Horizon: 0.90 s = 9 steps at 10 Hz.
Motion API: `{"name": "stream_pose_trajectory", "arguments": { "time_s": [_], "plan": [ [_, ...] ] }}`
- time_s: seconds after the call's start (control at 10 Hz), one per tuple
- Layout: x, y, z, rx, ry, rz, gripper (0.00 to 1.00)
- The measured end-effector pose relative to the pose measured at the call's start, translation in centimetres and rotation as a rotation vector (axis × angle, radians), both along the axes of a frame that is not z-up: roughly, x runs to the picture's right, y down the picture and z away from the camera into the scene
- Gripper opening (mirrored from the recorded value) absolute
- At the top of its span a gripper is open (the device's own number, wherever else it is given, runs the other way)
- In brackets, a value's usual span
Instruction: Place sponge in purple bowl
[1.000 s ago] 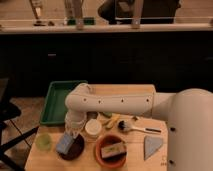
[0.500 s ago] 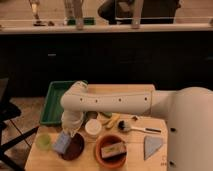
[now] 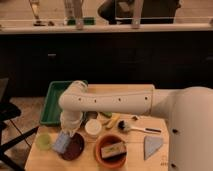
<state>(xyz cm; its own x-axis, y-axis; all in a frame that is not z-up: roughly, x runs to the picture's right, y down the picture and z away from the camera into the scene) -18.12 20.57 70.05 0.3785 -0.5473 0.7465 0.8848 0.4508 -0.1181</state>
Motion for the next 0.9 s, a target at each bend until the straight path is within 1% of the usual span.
{"name": "stream_pose_trajectory", "arguments": {
  "time_s": [0.3, 0.5, 0.6, 0.7, 0.8, 0.9],
  "plan": [
    [0.1, -0.2, -0.3, 0.010, 0.009, 0.001, 0.00],
    [0.5, -0.2, -0.6, 0.014, 0.024, 0.013, 0.00],
    [0.9, -0.3, -0.7, 0.015, 0.036, 0.028, 0.04],
    [1.2, -0.3, -0.7, 0.015, 0.044, 0.037, 0.10],
    [1.4, -0.4, -0.8, 0.015, 0.049, 0.045, 0.18],
    [1.6, -0.4, -0.9, 0.015, 0.052, 0.054, 0.30]
  ]
}}
